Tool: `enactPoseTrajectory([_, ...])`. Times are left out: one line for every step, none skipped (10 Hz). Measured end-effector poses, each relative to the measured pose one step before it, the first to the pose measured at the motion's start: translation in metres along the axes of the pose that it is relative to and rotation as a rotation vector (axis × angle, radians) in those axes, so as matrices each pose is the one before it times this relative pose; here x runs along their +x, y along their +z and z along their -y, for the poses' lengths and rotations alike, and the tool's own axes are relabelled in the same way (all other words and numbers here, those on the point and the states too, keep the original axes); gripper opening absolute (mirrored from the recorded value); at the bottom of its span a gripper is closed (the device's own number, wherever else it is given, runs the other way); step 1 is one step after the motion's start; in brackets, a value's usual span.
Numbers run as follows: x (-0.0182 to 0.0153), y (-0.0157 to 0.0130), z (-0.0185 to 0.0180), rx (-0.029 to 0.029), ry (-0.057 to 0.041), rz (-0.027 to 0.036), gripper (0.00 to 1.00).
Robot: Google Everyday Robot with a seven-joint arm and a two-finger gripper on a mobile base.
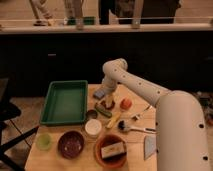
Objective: Place sponge in purple bowl
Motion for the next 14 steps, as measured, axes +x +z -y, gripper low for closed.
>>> enactPoseTrajectory([0.00497, -0.00118, 0.00246, 0.00189, -0.01352, -0.00131, 0.80])
enactPoseTrajectory([0.00548, -0.00148, 0.00359, 0.00317, -0.01652, -0.00252, 0.80])
enactPoseTrajectory([0.00362, -0.00106, 0.00207, 0.00304, -0.00711, -0.00271, 0.80])
enactPoseTrajectory([0.00439, -0.00175, 0.00283, 0.00546, -0.00516, -0.00470, 0.80])
enactPoseTrajectory([0.00354, -0.00146, 0.00414, 0.00669, -0.00682, -0.00857, 0.80])
enactPoseTrajectory([0.00215, -0.00145, 0.00442, 0.00675, -0.00643, -0.00852, 0.80])
enactPoseTrajectory([0.00290, -0.00108, 0.00376, 0.00685, -0.00402, -0.00875, 0.80])
enactPoseTrajectory([0.00365, -0.00153, 0.00380, 0.00827, -0.00088, -0.00913, 0.80])
enactPoseTrajectory([0.00482, -0.00181, 0.00396, 0.01033, 0.00136, -0.01056, 0.80])
enactPoseTrajectory([0.00311, -0.00108, 0.00199, 0.00632, 0.00219, -0.00598, 0.80])
enactPoseTrajectory([0.00442, -0.00178, 0.00268, 0.01028, 0.00312, -0.00910, 0.80])
enactPoseTrajectory([0.00369, -0.00253, 0.00307, 0.01305, 0.00545, -0.00962, 0.80])
enactPoseTrajectory([0.00509, -0.00233, 0.00148, 0.01116, 0.01063, -0.00673, 0.80])
enactPoseTrajectory([0.00558, -0.00200, 0.00075, 0.00739, 0.00913, -0.00744, 0.80])
